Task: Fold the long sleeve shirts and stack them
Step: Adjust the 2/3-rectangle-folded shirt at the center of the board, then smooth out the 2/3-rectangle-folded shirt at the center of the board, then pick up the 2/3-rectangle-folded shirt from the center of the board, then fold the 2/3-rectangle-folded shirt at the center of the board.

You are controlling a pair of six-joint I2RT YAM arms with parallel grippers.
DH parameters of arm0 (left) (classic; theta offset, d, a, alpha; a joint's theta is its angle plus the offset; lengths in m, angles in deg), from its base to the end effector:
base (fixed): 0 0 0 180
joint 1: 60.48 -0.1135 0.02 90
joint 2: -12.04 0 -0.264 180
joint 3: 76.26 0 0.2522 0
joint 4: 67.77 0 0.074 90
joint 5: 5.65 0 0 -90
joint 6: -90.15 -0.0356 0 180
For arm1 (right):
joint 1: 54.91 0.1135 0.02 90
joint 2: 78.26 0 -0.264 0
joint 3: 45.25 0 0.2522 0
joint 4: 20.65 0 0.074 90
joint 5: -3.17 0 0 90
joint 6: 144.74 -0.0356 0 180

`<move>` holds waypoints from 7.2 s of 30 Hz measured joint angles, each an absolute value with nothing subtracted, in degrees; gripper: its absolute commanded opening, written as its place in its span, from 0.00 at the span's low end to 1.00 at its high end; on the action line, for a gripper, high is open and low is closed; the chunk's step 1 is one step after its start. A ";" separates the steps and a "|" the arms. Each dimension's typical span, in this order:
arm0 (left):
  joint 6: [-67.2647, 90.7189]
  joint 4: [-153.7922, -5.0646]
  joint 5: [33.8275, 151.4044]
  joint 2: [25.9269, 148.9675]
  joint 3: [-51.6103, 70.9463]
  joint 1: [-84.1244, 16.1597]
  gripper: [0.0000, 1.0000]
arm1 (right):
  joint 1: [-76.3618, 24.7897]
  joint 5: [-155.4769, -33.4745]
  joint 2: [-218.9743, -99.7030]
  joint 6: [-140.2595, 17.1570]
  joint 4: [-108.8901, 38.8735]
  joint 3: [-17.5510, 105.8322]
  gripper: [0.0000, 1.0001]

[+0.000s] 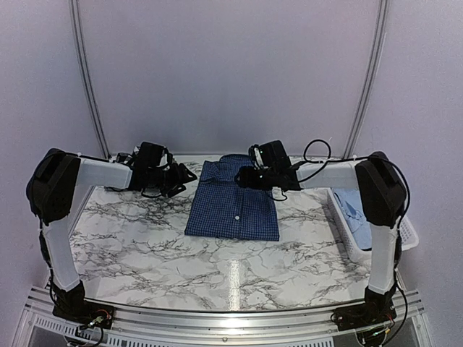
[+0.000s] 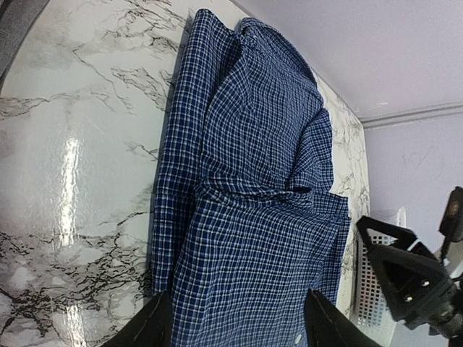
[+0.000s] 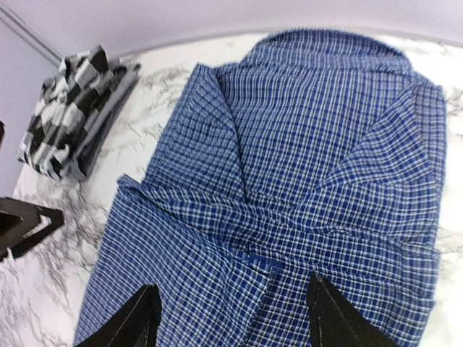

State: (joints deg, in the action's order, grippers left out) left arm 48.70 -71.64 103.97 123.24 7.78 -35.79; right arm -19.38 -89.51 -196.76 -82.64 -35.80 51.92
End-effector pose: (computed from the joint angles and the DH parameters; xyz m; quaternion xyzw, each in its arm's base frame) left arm 0.3875 -0.1913 0.1891 -0.0953 0.8566 -0.4083 0.3008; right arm 0.3807 0.2739 0.1886 -0.0699 0.8900 0.2544 0.3719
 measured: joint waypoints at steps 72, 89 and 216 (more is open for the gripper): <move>38.69 -80.45 97.50 121.71 7.39 -32.43 0.47 | -21.96 -91.70 -198.88 -72.67 -48.50 63.94 0.47; 38.15 -83.62 98.16 116.64 -3.24 -27.88 0.48 | -34.12 -104.24 -201.50 -75.73 -42.34 50.02 0.39; 38.67 -93.08 98.51 148.37 41.16 -36.01 0.00 | -34.03 -97.80 -212.58 -81.89 -45.11 67.55 0.00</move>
State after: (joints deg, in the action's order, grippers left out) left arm 38.67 -93.08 98.51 148.37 41.16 -36.01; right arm -34.03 -97.80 -212.58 -81.89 -45.11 67.55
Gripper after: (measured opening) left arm 0.004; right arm 0.002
